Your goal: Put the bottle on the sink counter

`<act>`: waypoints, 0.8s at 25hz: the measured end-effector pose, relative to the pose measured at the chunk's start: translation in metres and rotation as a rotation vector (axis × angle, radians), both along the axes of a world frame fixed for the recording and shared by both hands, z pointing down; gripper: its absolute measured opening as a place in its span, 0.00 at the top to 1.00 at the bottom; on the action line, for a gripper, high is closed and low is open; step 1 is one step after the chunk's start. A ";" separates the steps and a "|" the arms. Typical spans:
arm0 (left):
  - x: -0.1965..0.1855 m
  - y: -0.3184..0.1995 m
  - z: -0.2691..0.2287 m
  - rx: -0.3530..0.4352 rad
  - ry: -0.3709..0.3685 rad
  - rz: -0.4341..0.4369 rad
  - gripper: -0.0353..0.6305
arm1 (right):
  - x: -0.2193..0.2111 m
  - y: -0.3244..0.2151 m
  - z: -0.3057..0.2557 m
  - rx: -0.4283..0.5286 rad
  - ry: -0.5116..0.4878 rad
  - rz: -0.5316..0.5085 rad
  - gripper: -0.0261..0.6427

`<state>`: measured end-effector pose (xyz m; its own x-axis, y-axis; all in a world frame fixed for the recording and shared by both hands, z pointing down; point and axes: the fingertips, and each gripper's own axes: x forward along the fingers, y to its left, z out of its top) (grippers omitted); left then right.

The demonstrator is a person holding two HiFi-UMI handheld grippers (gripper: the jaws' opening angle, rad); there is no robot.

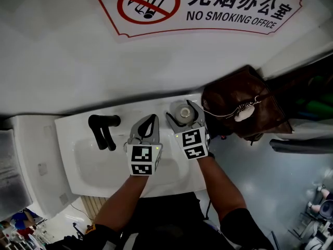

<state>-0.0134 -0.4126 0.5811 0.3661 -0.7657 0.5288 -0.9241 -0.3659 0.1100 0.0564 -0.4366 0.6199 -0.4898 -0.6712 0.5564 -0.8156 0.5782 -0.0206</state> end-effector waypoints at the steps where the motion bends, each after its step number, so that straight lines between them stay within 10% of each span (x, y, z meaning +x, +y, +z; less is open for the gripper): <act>1: 0.000 0.000 0.000 0.001 0.000 0.000 0.95 | 0.001 0.002 0.002 -0.004 0.006 -0.004 0.44; 20: 0.015 0.000 0.005 -0.009 0.001 0.033 0.95 | 0.005 0.013 0.009 -0.009 0.072 -0.079 0.45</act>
<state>0.0013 -0.4128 0.5856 0.3911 -0.7485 0.5355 -0.9117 -0.3948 0.1140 0.0612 -0.4237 0.6288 -0.4996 -0.6269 0.5978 -0.7672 0.6407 0.0308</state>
